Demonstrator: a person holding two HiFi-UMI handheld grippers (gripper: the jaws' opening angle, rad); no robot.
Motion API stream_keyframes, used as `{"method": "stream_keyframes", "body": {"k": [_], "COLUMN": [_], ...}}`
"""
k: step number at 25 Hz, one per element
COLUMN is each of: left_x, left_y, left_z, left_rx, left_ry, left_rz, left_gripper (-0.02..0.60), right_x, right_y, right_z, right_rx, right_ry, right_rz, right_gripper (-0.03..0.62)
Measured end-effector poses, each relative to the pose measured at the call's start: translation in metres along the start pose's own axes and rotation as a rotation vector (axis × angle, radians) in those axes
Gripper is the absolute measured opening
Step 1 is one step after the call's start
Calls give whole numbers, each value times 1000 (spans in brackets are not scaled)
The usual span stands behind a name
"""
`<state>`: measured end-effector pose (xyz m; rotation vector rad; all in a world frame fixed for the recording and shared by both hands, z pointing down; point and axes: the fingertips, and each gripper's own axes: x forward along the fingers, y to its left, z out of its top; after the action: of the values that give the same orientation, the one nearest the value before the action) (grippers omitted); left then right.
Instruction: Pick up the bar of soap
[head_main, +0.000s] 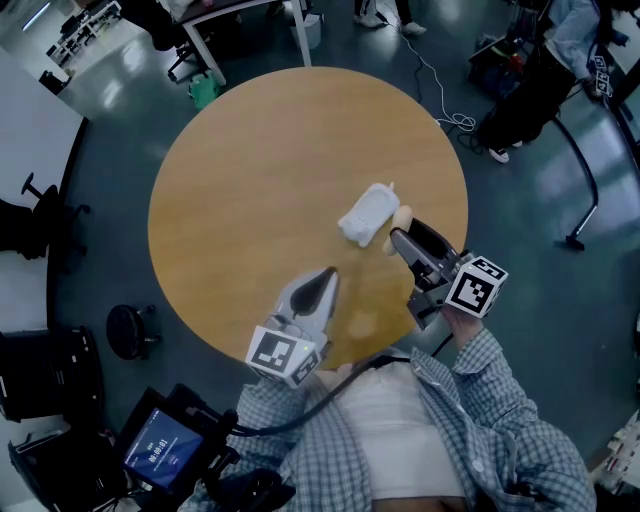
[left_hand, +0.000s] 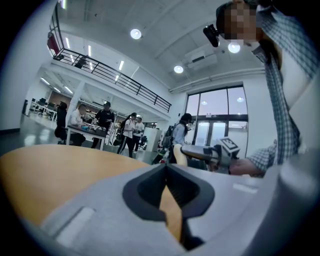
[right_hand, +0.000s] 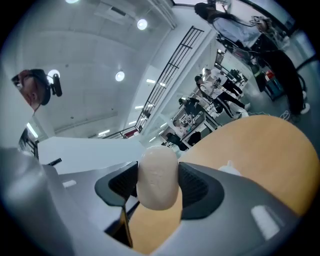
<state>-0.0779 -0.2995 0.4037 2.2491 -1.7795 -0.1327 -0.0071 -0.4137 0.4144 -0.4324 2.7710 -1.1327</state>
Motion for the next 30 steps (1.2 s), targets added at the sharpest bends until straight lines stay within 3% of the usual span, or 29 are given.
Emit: {"method": "stream_keyframes", "body": {"k": [3,8,14,17,21,23,30], "left_x": [1,0,0,1,-11,-20,-6], "left_y": [1,5,16,22,18,14,5], "left_z": [-1,-2,3,1,-7,-13,-4], "left_rx": [-5,-16,-40,-52,-38,-20,-48], "left_ry": [-3,-14,-28,-37,-44,-70,-15], "left_rz": [9,35,82,111,158,158,205], "left_gripper": [-2,-2,-2,-2,-2,-2,-2], "right_x": [19,58,95,98,87,84,84], "right_y": [-13,-45,-73,-103,-130,-139,-173], "right_z": [3,-15,-44,-67,-103,-116,-109], "right_rx": [-217,-756,-1350,-1587,-1791,-1851,-1921], "right_ry": [134,482,957,1213,1485,1580,1804], "right_rz": [-9,19,154,261,420,457,525], "right_gripper": [259,259,259,259,259,259,259]}}
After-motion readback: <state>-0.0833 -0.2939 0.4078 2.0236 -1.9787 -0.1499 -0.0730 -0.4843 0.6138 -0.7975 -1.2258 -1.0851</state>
